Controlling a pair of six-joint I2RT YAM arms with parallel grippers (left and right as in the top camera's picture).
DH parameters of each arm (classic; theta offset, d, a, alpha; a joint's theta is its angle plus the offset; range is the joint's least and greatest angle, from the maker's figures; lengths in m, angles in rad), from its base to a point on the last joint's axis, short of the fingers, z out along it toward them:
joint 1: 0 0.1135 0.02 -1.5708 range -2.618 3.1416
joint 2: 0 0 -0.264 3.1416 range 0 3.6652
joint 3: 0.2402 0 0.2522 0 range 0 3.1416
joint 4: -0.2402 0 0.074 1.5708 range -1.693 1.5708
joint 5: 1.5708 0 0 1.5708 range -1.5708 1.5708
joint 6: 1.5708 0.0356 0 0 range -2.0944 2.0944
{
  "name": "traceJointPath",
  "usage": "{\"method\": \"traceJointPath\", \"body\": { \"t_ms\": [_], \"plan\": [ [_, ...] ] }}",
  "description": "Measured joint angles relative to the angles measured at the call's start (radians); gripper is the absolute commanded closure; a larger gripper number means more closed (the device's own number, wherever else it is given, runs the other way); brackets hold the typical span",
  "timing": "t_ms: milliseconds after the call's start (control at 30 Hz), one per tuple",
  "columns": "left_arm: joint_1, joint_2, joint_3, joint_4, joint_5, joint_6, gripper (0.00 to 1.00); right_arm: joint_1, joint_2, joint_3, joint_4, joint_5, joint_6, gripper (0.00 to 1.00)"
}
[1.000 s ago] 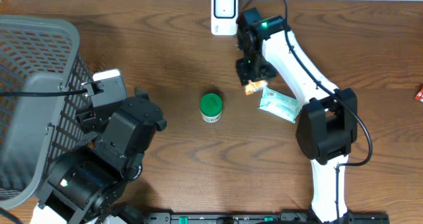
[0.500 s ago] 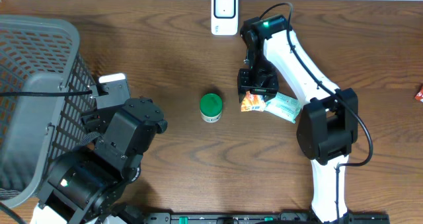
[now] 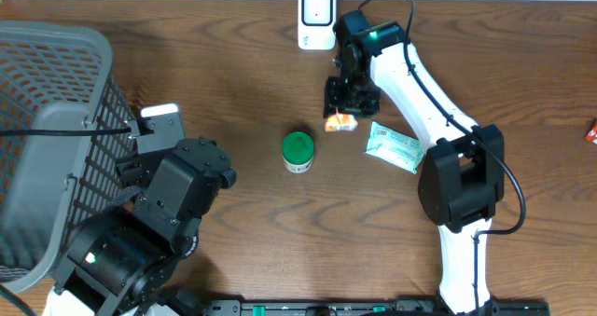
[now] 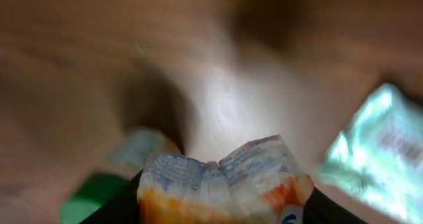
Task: Scan the item barcode
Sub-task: 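Hold the Kleenex pack in front of the white scanner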
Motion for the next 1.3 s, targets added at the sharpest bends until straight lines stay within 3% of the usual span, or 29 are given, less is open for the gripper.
{"method": "traceJointPath", "body": {
  "t_ms": [300,800,1300],
  "plan": [
    [0.0,0.0,0.0,0.0,0.0,0.0,0.19,-0.031,0.0,0.042,0.346,0.038,-0.031,0.58],
    [0.0,0.0,0.0,0.0,0.003,0.0,0.19,-0.03,0.014,0.065,1.008,0.284,-0.128,0.56],
    [0.0,0.0,0.0,0.0,0.003,0.0,0.19,-0.011,0.33,0.071,1.485,0.302,-0.195,0.52]
  ]
}}
